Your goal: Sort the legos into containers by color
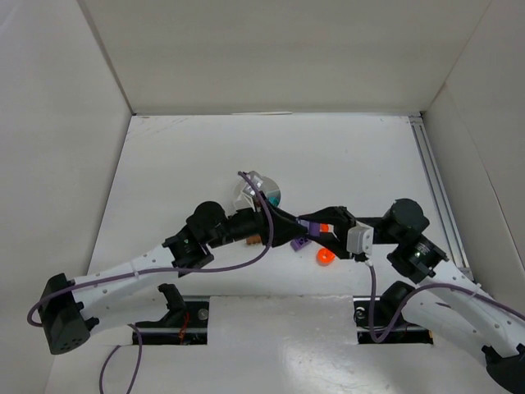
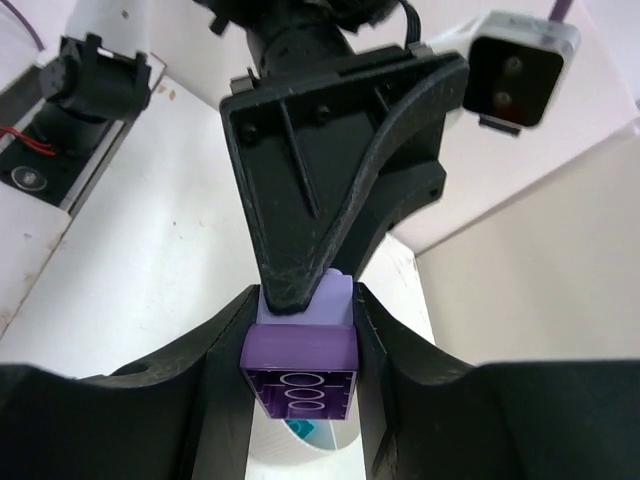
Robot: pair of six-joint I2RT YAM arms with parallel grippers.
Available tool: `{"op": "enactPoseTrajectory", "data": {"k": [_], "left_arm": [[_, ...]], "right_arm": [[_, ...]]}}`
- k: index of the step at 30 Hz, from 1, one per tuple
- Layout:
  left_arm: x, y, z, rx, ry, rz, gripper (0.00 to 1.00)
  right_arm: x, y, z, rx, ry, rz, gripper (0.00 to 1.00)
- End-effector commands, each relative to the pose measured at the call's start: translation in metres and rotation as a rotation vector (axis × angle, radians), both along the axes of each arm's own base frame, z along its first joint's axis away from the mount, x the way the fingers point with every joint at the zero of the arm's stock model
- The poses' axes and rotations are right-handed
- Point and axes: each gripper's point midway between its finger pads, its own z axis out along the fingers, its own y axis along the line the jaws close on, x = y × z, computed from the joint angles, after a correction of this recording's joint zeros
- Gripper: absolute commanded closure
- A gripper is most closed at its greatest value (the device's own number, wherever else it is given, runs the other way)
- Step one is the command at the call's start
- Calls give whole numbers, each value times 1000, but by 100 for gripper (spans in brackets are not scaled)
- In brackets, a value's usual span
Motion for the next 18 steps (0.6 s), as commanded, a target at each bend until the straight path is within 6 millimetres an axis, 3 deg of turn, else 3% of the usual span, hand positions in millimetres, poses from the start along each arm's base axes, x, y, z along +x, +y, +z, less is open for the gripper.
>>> {"op": "enactPoseTrajectory", "data": {"k": [1,9,11,13,14,15,18], "left_arm": [[30,35,30,-90,-51,205,100],[40,59,23,-50,-32,335,100],[38,58,26,-60,-39,323,100],[38,50,16,-26,-36,296,98],[38,47,17,-23,-36,284,85],[38,43,14,-12,-45,269,56],[29,27,9,5,-75,169,31]], "right_arm": [[15,-17,-3,-16,58,-145,61],[24,-14,-12,-59,85,-168,61],[21,-11,-13,-66,91,-139,61],[23,-8,-7,-67,78,-129,62],[21,-8,0,-57,66,-118,62],[18,-7,4,-52,49,-102,62],[15,-6,13,-43,36,-82,62]]}}
